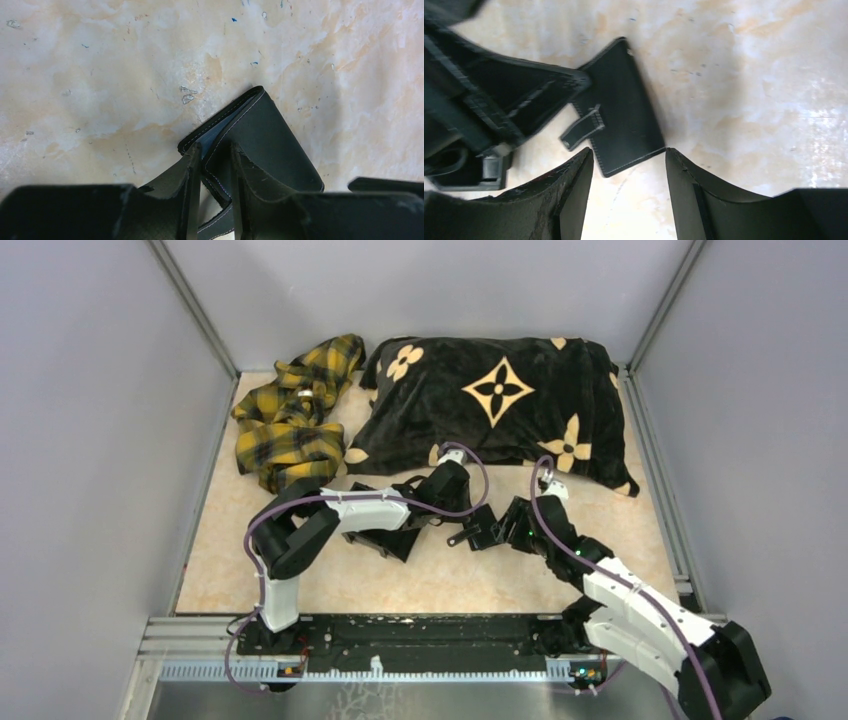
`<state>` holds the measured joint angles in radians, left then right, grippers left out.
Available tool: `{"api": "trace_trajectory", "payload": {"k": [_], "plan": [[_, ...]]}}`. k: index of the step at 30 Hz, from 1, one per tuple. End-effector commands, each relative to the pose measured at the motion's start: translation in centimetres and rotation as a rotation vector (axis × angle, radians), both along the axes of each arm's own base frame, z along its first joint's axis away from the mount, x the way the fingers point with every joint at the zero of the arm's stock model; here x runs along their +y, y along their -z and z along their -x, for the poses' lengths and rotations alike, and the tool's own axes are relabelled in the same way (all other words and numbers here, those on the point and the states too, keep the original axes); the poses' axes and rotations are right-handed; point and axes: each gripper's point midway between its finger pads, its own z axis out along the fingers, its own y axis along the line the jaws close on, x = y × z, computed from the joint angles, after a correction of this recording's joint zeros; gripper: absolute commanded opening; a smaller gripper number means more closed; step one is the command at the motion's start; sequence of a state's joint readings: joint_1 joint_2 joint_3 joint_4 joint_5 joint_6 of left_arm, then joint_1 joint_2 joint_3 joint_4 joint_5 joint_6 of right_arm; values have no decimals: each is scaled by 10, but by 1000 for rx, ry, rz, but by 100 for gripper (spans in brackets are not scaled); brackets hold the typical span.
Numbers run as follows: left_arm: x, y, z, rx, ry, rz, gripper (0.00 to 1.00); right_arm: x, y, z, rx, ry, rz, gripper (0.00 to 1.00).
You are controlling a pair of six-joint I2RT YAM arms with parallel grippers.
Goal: Put the credit cards into the card holder
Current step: Close the card holder at the center of the board, then turn over the card holder at the center of the board.
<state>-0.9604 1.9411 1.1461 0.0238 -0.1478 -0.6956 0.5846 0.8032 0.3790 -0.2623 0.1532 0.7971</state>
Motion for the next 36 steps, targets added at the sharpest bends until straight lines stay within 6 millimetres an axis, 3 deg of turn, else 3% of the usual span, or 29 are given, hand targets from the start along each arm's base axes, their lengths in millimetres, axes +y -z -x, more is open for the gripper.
{"api": "trace_trajectory", "payload": {"k": [1, 9, 22, 33, 36], "plan": [[50, 67, 30, 136, 14, -222, 31, 1, 13, -7, 11, -23, -50, 56], [58, 76, 34, 161, 23, -245, 30, 8, 42, -5, 63, -48, -205, 57], [73, 102, 52, 232, 41, -281, 28, 19, 62, 4, 98, -64, -334, 55], [67, 110, 66, 286, 78, -235, 28, 42, 46, -7, 46, -123, -482, 31], [62, 107, 68, 290, 99, -214, 28, 48, 36, -12, 15, -144, -523, 17]]}}
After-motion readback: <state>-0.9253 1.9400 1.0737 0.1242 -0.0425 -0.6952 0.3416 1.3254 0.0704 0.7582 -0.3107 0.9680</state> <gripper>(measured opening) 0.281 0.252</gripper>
